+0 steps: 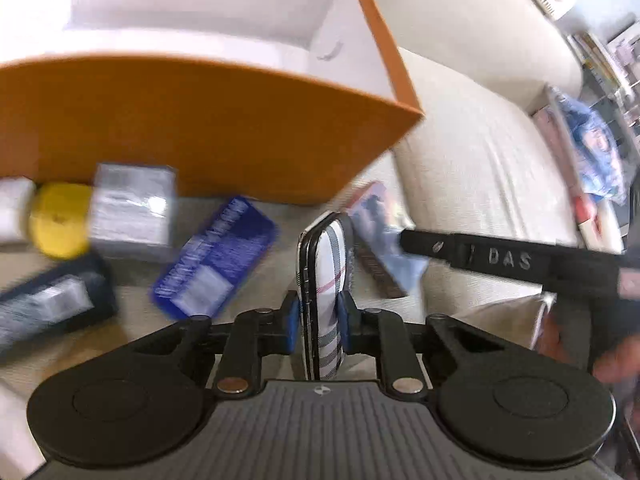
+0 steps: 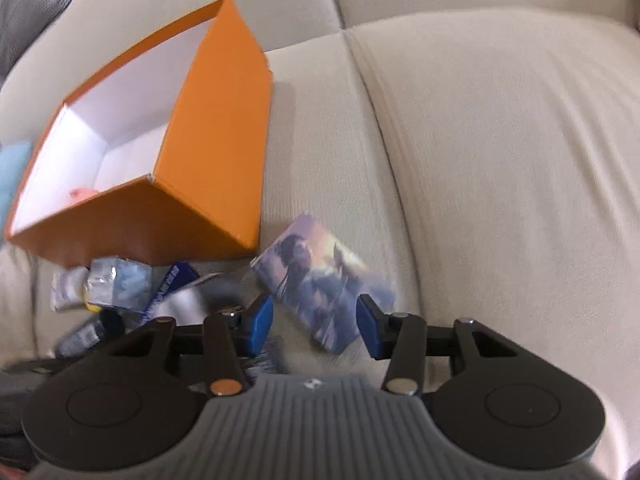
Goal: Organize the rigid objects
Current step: 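Grasp the plaid case with the left gripper while the right grasps the photo card box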
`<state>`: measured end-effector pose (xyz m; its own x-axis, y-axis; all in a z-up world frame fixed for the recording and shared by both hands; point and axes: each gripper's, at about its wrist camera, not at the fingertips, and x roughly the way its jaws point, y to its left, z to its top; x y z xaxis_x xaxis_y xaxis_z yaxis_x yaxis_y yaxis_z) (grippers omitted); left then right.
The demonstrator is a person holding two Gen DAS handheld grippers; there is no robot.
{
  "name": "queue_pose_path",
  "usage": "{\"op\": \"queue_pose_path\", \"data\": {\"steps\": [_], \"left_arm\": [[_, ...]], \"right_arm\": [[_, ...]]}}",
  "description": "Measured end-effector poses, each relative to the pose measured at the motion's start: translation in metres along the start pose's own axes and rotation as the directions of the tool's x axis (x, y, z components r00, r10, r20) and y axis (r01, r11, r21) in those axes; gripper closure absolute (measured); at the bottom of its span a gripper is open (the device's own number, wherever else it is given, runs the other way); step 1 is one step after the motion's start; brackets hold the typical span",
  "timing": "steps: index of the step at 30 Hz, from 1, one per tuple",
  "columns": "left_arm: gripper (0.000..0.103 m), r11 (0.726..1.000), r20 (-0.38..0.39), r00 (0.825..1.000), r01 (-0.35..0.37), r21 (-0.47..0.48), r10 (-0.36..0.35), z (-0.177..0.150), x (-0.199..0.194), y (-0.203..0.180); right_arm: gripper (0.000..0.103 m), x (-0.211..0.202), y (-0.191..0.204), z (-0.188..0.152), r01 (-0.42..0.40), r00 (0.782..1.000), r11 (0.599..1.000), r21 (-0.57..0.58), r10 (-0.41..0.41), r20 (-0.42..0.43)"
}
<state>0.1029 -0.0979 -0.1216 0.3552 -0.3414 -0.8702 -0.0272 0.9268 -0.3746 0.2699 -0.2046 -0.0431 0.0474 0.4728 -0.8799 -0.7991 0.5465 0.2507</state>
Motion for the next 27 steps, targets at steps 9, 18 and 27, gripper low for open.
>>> {"op": "queue_pose_path", "data": {"steps": [9, 18, 27], "left_arm": [[0.083, 0.998, -0.016, 1.000, -0.028, -0.063, 0.027, 0.008, 0.004, 0.017], [0.081, 0.998, -0.011, 1.000, -0.023, -0.065, 0.022, 0.003, 0.012, 0.017], [0.081, 0.996, -0.022, 0.999, -0.047, -0.072, 0.045, 0.002, 0.009, 0.012]], "right_arm": [[0.030, 0.051, -0.011, 0.038, -0.038, 0.986, 0.991, -0.128, 0.016, -0.167], [0.042, 0.057, -0.028, 0.033, -0.111, 0.971, 0.994, -0.001, 0.108, -0.211], [0.103, 0.012, -0.008, -0.002, -0.122, 0.982, 0.992, -0.040, 0.115, -0.153]]}}
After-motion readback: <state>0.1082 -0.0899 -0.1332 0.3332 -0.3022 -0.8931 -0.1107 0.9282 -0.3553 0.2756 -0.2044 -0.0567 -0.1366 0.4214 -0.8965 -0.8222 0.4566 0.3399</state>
